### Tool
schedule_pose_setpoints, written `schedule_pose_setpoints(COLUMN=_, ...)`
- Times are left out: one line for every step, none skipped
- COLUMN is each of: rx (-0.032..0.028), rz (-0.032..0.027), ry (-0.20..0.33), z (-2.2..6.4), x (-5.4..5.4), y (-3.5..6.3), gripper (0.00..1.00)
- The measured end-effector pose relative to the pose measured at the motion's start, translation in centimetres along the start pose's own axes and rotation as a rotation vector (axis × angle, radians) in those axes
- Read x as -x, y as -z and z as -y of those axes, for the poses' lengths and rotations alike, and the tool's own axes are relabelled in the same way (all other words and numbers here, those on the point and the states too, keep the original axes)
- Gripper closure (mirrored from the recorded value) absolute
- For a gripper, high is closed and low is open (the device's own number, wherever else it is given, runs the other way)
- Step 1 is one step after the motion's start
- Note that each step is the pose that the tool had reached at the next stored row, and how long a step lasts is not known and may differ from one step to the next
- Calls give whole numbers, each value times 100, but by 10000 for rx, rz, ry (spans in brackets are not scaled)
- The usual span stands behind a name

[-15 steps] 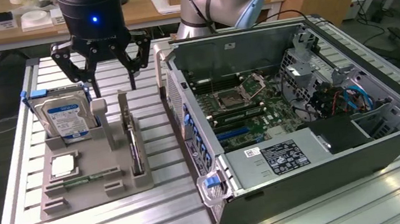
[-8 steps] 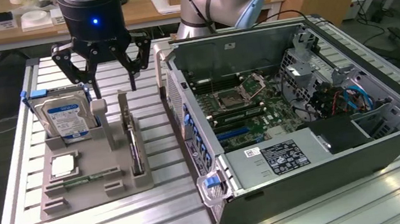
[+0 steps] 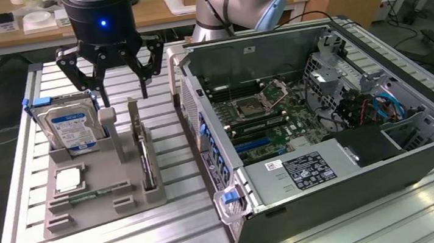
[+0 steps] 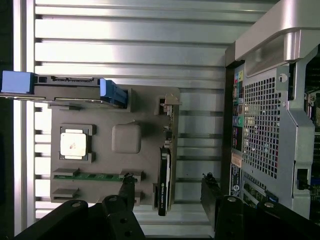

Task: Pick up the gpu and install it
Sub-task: 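Pick up the gpu and move the gpu toward the slot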

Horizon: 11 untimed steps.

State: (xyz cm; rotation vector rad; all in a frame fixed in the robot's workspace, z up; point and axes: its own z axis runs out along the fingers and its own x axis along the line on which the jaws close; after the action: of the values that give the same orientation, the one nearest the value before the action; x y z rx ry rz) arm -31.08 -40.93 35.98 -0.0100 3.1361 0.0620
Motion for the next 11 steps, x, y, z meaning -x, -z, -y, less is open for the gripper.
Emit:
schedule_pose_setpoints(rx=0, rz=0, ry=0, z=0, x=0, y=0, gripper=35)
schedule_pose_setpoints(rx=0, rz=0, ry=0, z=0, x=0, y=0, gripper=35)
schedule_pose_setpoints(rx=0, rz=0, ry=0, z=0, x=0, y=0, gripper=35)
schedule_pose_setpoints(rx=0, rz=0, ry=0, z=0, x=0, y=0, gripper=35)
schedule_pose_setpoints(rx=0, rz=0, ry=0, z=0, x=0, y=-2, gripper=35)
schedule_pose_setpoints(rx=2, rz=3, ry=0, z=1, x=0, y=-9, gripper=35)
schedule_pose_setpoints(rx=1, rz=1, ry=-1, z=1, x=0, y=-18, gripper=35)
schedule_pose_setpoints(rx=0, rz=0, ry=-2, z=2, x=-1, y=-34, gripper=35)
schedule_pose_setpoints(rx=1, rz=1, ry=-2, z=3, x=-1, y=-54, gripper=35)
schedule_pose_setpoints(rx=1, rz=1, ry=-1, z=5, x=0, y=-72, gripper=35)
schedule_pose_setpoints(rx=1, rz=0, ry=-1, z=8, x=0, y=-90, gripper=35)
